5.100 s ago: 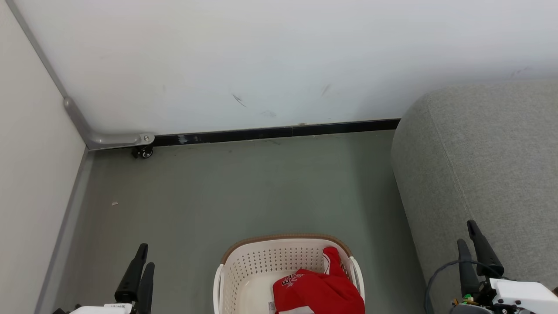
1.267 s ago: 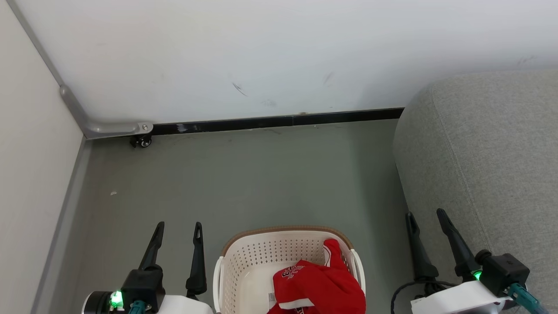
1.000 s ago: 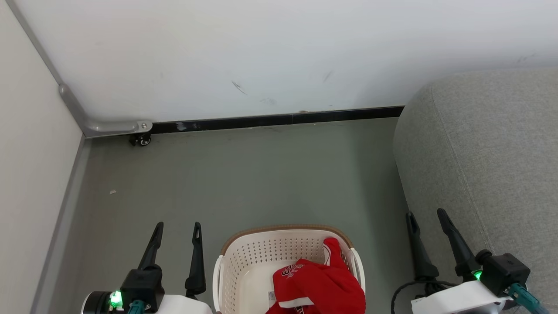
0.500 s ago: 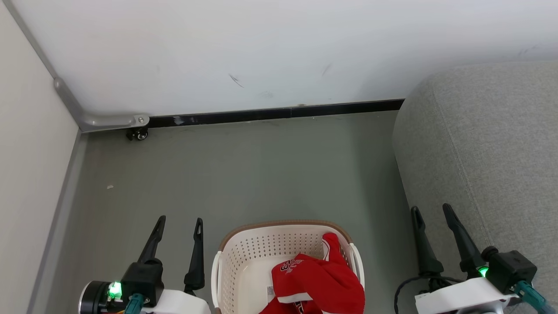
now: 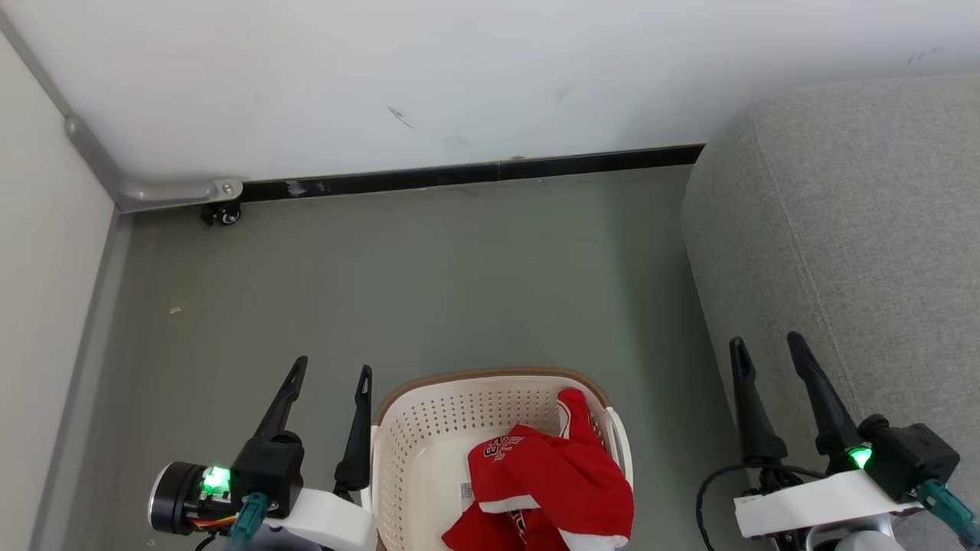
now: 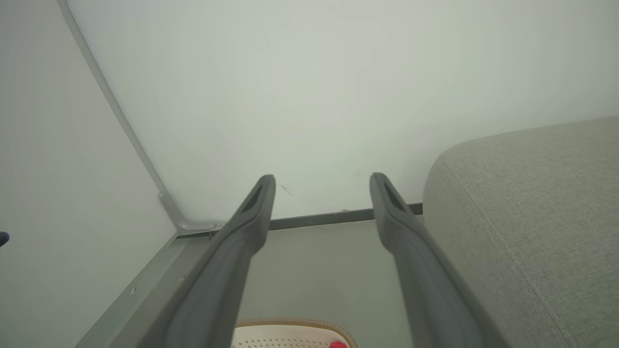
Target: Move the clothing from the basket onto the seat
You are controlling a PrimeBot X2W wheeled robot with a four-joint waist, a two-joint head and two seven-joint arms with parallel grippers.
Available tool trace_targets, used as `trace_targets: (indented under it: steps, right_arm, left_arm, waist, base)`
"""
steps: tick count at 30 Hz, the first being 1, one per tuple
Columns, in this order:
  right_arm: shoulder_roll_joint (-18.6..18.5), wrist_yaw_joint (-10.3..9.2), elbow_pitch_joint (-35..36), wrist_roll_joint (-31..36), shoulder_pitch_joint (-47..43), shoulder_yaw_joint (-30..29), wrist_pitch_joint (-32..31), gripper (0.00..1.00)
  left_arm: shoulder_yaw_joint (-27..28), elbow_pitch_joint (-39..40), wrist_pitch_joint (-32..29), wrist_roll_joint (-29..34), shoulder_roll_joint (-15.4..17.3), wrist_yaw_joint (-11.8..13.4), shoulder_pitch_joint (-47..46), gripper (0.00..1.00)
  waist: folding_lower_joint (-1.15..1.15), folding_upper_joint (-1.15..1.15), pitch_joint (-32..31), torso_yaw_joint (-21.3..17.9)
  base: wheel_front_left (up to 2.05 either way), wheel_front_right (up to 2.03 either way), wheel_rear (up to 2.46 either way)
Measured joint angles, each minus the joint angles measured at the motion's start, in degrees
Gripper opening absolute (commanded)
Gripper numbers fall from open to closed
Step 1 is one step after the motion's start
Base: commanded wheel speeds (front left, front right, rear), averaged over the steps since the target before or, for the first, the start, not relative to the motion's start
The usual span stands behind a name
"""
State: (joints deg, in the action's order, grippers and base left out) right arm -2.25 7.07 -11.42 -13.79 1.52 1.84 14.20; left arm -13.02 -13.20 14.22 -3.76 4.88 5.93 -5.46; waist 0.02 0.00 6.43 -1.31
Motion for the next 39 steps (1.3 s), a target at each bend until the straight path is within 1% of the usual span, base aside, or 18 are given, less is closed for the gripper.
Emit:
trace_targets:
  steps: [14,18,22,29,35,39]
  right_arm:
    - [0.00,0.00,2.77,0.29,1.64,-0.99,0.00,1.00]
    - [-0.01,0.00,3.65,0.29,2.33,-0.98,0.00,1.00]
    - [-0.01,0.00,4.09,0.27,2.41,-1.15,0.00,1.00]
    - [-0.01,0.00,5.27,0.25,4.67,-1.42,0.00,1.00]
    - [-0.02,0.00,5.57,0.11,4.72,-1.42,0.00,1.00]
    - [-0.02,0.00,5.67,0.09,5.96,-1.46,0.00,1.00]
  left_arm:
    - [-1.97,-3.77,0.00,1.59,0.16,-1.51,-2.80,1.00]
    - [-2.77,-5.12,0.01,2.05,0.18,-2.48,-3.38,1.00]
    - [-3.36,-6.04,0.01,2.52,0.16,-2.50,-4.07,1.00]
    - [-4.04,-6.87,0.01,2.92,0.19,-3.26,-5.81,1.00]
    - [-5.13,-7.81,0.01,3.57,0.16,-3.92,-7.06,1.00]
    - [-6.11,-8.90,0.01,4.16,0.15,-4.02,-7.81,1.00]
  waist:
    - [0.00,0.00,4.53,-2.35]
    - [0.00,0.00,5.97,-3.16]
    - [0.00,0.00,7.38,-4.02]
    - [0.00,0.00,9.71,-5.45]
    - [-0.01,0.00,11.59,-6.57]
    - [-0.01,0.00,12.82,-7.23]
  base:
    - [0.00,0.00,0.00]
    - [0.00,0.00,0.00]
    - [0.00,0.00,0.00]
    - [0.00,0.00,0.00]
    - [0.00,0.00,0.00]
    - [0.00,0.00,0.00]
